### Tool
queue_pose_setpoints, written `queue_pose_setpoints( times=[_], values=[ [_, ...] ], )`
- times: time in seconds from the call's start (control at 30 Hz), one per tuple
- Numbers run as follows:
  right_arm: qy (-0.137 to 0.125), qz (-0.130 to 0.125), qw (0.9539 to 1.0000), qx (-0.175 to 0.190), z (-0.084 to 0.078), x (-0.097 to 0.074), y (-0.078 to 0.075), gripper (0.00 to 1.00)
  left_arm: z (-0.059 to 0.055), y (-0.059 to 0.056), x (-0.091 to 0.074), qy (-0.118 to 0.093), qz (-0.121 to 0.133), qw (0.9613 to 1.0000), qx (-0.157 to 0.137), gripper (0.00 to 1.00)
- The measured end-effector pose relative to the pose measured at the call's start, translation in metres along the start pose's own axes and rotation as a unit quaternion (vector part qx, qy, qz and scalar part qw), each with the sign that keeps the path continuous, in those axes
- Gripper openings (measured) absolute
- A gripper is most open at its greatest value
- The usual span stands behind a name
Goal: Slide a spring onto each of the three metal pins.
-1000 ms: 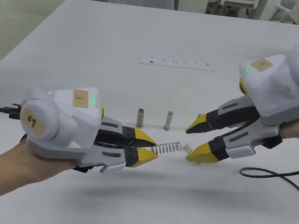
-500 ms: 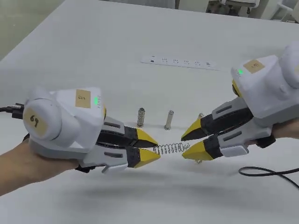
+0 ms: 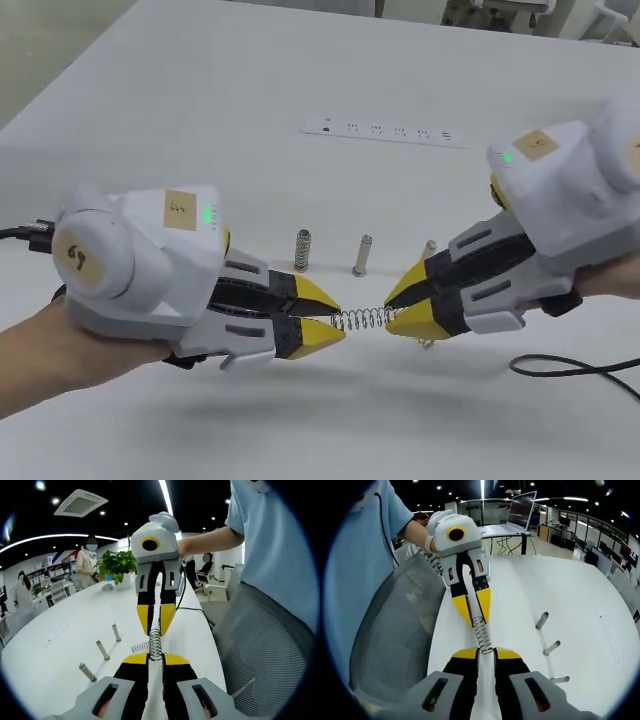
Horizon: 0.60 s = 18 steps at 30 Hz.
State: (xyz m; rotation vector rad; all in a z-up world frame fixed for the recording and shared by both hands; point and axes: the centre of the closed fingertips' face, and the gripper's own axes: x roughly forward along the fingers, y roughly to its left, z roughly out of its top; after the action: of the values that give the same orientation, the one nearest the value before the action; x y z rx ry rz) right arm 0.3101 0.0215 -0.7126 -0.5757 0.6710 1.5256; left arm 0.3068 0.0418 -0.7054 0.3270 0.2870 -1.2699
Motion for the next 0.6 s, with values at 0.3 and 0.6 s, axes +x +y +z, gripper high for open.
queue_pose_setpoints(
  times=[0.3, 0.6],
  values=[
    [0.014, 0.006, 0.9998, -0.013, -0.0013, 0.0006, 0.003, 0.08, -0.0014, -0.001, 0.0009, 0.003, -0.003, 1.0, -0.002, 0.02],
    [0.039, 0.005, 0.9987, -0.033, 0.0007, -0.0029, 0.0033, 0.08, -0.0031, 0.0002, 0.0043, 0.005, -0.006, 1.0, -0.004, 0.02]
  ],
)
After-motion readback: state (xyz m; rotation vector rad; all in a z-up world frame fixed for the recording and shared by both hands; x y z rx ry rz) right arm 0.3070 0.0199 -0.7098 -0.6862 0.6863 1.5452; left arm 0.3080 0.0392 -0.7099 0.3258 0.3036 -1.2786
